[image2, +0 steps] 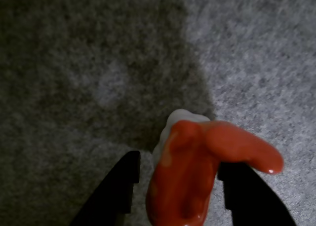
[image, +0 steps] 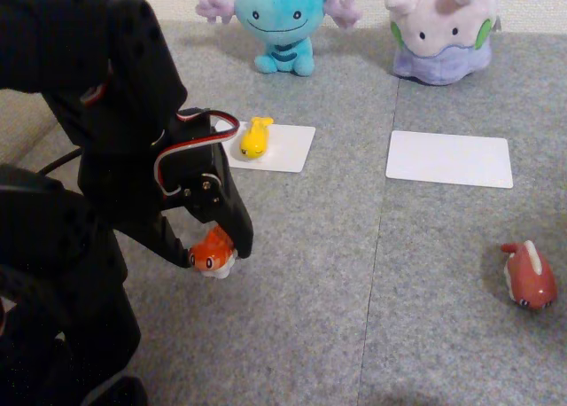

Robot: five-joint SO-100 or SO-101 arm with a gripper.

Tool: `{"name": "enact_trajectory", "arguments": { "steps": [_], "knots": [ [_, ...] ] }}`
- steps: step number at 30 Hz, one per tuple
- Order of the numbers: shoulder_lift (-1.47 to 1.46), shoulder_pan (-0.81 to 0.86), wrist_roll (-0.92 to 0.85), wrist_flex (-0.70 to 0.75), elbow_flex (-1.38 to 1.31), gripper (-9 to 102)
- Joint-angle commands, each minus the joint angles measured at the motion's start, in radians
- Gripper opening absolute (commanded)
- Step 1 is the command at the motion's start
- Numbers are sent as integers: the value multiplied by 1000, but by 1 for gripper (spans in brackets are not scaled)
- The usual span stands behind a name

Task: Wooper wants to eat egg sudhi, and Goomy wants to eat shrimp sushi

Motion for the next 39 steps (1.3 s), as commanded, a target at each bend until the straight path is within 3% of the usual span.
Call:
{"name": "enact_trajectory", "arguments": {
  "steps": [1, 23, 33, 39],
  "knots": [
    [12, -6, 9, -11, -3, 17],
    [-72, -3, 21, -86, -14, 6],
    [-98, 31, 81, 77, -379, 6],
    [-284, 110, 61, 94, -626, 6]
  ]
}}
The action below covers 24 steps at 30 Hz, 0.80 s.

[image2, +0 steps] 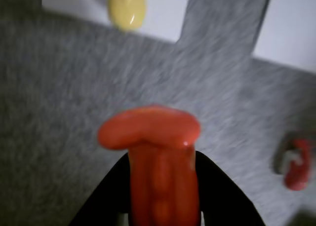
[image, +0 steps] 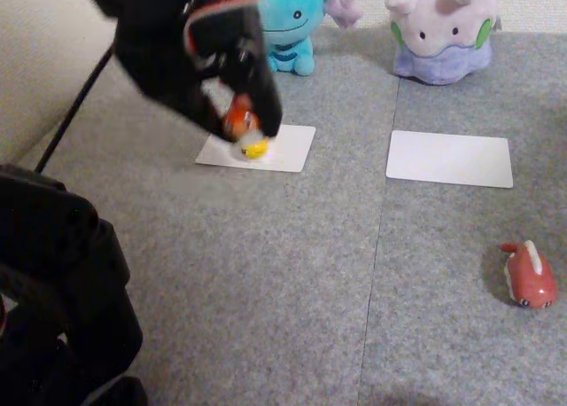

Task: Wooper wants to eat egg sudhi, and Goomy wants to eat shrimp sushi

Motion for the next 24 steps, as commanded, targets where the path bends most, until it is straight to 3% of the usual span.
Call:
{"name": "enact_trajectory", "arguments": {
  "steps": [1, 13, 24],
  "knots": [
    [-127, 69, -11, -3, -158, 6],
    [-848, 285, -81, 8, -813, 6],
    [-1292, 328, -92, 64, -1312, 6]
  ]
}}
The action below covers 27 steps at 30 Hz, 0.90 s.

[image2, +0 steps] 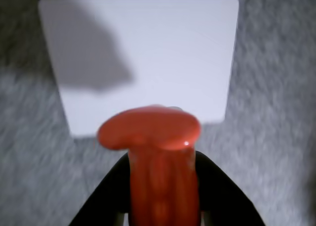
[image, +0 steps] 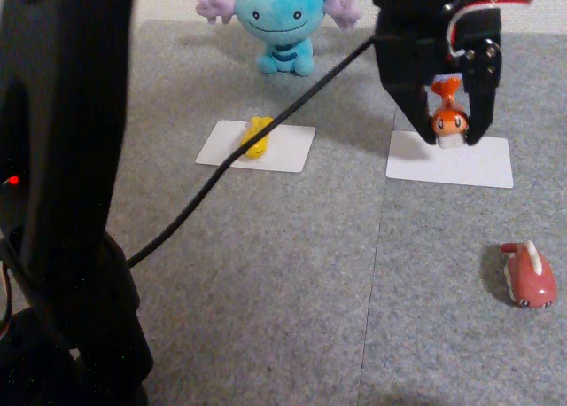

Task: Wooper wants to eat egg sudhi, and Goomy wants to eat shrimp sushi

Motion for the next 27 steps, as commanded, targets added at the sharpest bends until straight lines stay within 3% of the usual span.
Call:
{"name": "enact_trajectory", "arguments": {
  "steps": [1, 13, 27],
  "knots": [
    [-74, 5, 2, 2, -138, 6],
    [-169, -8, 15, 37, -259, 7],
    [-150, -6, 20, 58, -261, 26]
  ]
}}
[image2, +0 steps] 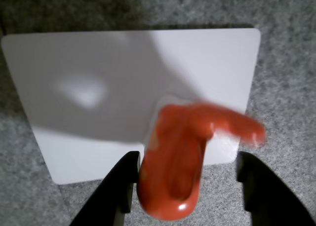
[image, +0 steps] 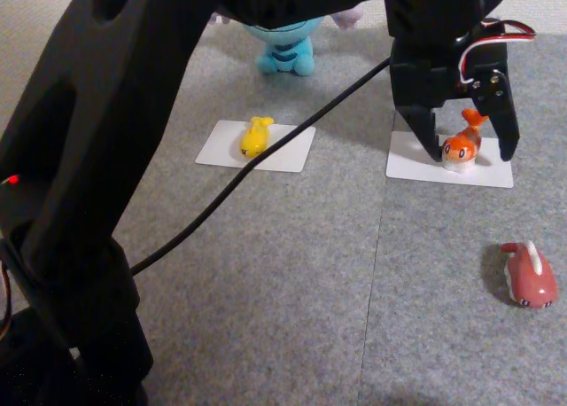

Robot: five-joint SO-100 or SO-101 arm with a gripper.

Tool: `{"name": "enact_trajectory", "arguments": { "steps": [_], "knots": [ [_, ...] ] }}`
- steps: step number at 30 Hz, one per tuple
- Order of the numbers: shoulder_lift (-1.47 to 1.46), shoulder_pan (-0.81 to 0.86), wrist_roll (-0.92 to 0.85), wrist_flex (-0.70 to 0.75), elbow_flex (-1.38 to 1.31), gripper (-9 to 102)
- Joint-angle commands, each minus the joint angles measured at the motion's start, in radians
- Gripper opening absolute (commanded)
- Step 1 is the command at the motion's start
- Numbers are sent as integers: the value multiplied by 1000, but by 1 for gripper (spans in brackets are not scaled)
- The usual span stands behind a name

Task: Wooper wants to eat egg sudhi, and Goomy wants to eat shrimp sushi

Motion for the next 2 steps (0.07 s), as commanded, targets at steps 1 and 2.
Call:
{"name": "enact_trajectory", "arguments": {
  "steps": [1, 2],
  "knots": [
    [40, 0, 12, 32, -64, 27],
    [48, -3, 14, 58, -64, 28]
  ]
}}
